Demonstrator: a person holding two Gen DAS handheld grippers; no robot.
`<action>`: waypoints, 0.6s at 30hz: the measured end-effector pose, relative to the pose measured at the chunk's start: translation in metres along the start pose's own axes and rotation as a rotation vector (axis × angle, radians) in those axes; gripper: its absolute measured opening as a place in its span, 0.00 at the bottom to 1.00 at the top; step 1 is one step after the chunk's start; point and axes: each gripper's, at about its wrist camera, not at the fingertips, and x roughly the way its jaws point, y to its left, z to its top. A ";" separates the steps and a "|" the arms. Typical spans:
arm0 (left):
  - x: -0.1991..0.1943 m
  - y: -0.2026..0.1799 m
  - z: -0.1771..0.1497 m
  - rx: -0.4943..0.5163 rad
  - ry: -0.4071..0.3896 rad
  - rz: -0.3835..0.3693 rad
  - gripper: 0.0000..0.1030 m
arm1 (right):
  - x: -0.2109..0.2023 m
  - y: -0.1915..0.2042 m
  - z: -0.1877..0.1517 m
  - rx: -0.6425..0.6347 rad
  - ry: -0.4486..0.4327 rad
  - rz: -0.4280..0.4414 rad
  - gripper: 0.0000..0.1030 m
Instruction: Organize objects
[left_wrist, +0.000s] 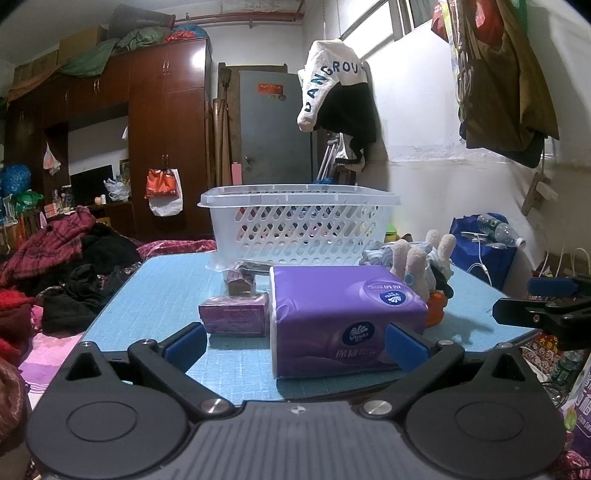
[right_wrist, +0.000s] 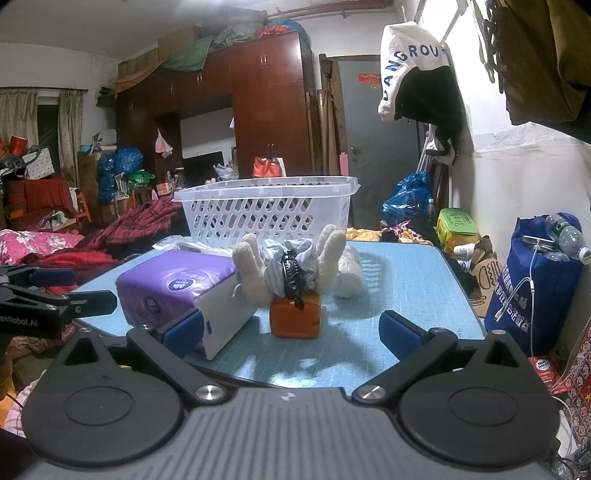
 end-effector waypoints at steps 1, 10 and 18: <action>0.000 0.000 0.000 0.000 0.000 0.001 1.00 | 0.000 0.000 0.000 0.000 0.000 0.000 1.00; 0.001 0.000 0.000 0.003 0.000 -0.002 1.00 | 0.000 0.000 0.000 0.000 0.001 0.002 1.00; 0.001 0.000 0.000 0.001 0.000 -0.003 1.00 | 0.000 0.000 0.000 -0.001 0.001 0.005 1.00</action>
